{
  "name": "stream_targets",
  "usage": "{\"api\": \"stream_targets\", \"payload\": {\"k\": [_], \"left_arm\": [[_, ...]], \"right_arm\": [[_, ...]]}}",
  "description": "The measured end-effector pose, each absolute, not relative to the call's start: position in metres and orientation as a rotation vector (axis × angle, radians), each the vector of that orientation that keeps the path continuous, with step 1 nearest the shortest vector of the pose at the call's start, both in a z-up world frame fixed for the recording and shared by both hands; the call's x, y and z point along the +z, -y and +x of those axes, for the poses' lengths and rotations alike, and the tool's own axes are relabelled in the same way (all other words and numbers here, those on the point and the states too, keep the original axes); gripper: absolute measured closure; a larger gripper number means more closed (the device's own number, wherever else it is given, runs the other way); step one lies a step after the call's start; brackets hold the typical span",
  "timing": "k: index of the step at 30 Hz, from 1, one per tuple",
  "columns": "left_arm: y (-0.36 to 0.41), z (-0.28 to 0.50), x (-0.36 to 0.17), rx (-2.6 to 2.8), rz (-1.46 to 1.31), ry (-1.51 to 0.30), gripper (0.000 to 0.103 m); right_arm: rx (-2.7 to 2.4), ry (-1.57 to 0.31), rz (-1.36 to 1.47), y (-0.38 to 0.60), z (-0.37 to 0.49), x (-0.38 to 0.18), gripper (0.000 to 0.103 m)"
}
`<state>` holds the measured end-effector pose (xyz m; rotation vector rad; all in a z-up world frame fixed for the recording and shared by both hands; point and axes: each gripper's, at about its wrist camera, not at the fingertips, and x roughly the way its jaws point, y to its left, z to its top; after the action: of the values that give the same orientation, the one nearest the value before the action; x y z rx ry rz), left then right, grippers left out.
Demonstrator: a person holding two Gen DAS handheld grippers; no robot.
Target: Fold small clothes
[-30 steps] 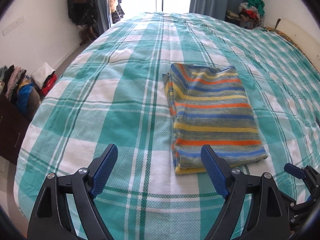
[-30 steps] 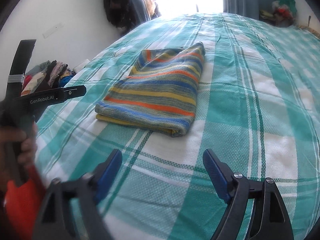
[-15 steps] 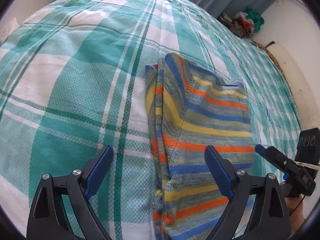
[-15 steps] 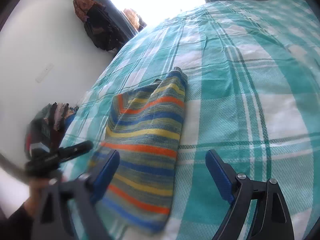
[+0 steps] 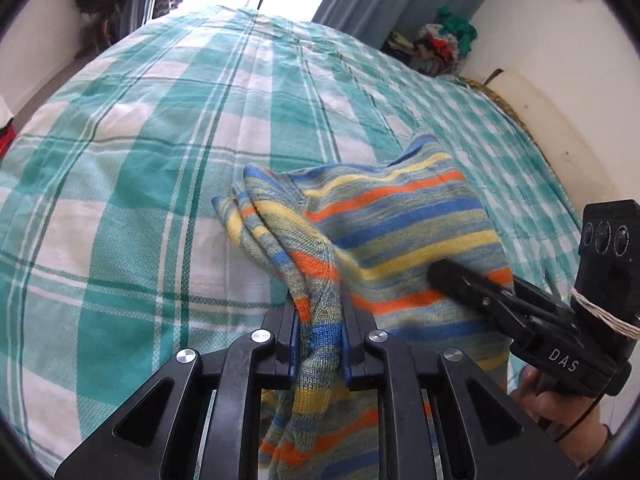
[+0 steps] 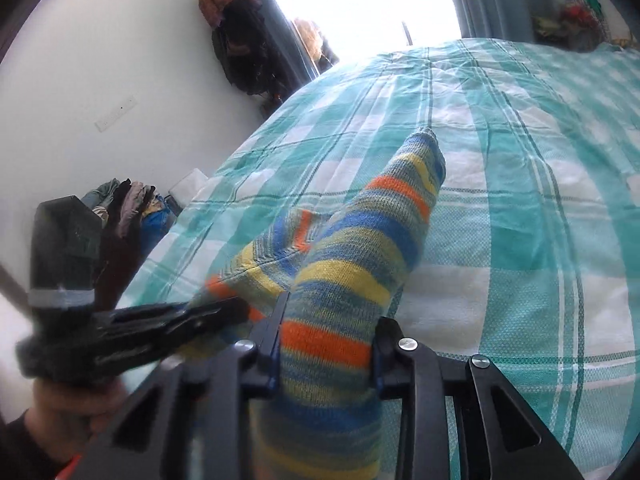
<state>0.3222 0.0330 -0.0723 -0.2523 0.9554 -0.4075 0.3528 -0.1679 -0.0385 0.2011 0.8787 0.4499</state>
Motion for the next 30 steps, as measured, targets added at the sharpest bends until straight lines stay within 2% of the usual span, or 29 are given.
{"api": "stream_targets", "payload": {"k": [3,4,5,6,7,8,9,11,13,15,20,30], "left_arm": [[-0.034,0.312,-0.057,-0.417,-0.211,-0.941,0.087],[-0.035,0.309,-0.063,-0.411,-0.183,-0.966,0.079],[-0.035,0.305,-0.072,-0.385,-0.154,-0.999,0.073],[-0.037,0.298,-0.085,-0.345,-0.122,-1.03,0.061],[-0.039,0.288,-0.099,-0.299,-0.077,-1.06,0.054],[-0.04,0.274,-0.109,-0.27,-0.035,-1.079,0.054],[-0.042,0.255,-0.115,-0.254,-0.003,-1.082,0.051],[-0.045,0.215,-0.115,-0.239,0.031,-1.057,0.04],[-0.045,0.181,-0.105,-0.192,0.064,-1.007,0.013],[-0.041,0.151,-0.088,-0.122,0.106,-0.935,0.005],[-0.037,0.11,-0.054,-0.008,0.12,-0.882,0.003],[-0.047,0.078,-0.035,0.033,0.055,-0.963,0.003]], "right_arm": [[0.46,-0.85,0.211,0.17,0.345,-0.013,0.07],[0.452,-0.858,0.221,0.173,0.343,-0.011,0.069],[0.436,-0.884,0.23,0.177,0.341,-0.013,0.062],[0.411,-0.92,0.231,0.181,0.337,-0.02,0.051],[0.374,-0.958,0.213,0.189,0.328,-0.031,0.043],[0.338,-0.989,0.176,0.195,0.317,-0.04,0.033],[0.309,-1.019,0.131,0.2,0.303,-0.048,0.032],[0.266,-1.061,0.057,0.207,0.269,-0.058,0.031],[0.247,-1.072,0.017,0.209,0.231,-0.057,0.025],[0.237,-1.071,0.002,0.205,0.194,-0.05,0.018],[0.222,-1.029,0.021,0.192,0.128,-0.02,0.003],[0.182,-0.983,-0.074,0.165,0.09,0.018,0.0]]}}
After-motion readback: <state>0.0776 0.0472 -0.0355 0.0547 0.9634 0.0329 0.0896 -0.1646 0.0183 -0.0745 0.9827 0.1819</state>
